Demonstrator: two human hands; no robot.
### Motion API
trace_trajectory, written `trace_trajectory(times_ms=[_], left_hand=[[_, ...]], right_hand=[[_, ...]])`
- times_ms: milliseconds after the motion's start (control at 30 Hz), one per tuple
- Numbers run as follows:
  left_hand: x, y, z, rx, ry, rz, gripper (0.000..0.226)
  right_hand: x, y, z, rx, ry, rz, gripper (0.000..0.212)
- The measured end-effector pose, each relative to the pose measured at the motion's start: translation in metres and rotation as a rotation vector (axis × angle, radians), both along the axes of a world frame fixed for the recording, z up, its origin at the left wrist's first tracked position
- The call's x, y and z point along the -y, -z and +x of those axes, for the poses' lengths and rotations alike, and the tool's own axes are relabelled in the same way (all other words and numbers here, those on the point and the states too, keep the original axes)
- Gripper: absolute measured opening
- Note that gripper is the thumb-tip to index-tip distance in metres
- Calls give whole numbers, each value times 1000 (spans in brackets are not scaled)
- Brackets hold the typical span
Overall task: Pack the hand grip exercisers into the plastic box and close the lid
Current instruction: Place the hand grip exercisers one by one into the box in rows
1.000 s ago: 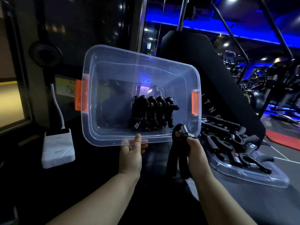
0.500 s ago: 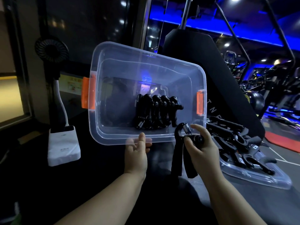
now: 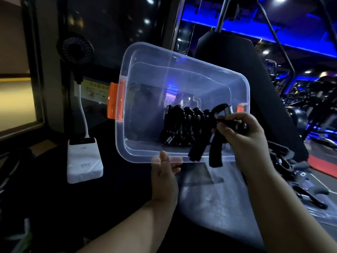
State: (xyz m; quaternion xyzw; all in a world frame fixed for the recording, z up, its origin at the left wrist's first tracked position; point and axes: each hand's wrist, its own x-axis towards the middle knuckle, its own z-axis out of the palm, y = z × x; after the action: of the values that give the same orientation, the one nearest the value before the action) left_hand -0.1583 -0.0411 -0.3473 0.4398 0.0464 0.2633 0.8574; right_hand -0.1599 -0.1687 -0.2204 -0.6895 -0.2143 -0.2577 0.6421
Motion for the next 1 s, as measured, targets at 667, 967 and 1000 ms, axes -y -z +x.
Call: trace_trajectory(times_ms=[667, 967, 1000], left_hand=[[-4, -8, -5, -65, 121, -83, 39], [-4, -14, -8, -185, 122, -199, 70], [-4, -15, -7, -202, 112, -205, 71]], right_hand=[[-99, 27, 137, -10, 315, -886, 39], [-104, 16, 155, -25, 461, -1190, 39], [-106, 16, 155, -21, 490, -1205, 41]])
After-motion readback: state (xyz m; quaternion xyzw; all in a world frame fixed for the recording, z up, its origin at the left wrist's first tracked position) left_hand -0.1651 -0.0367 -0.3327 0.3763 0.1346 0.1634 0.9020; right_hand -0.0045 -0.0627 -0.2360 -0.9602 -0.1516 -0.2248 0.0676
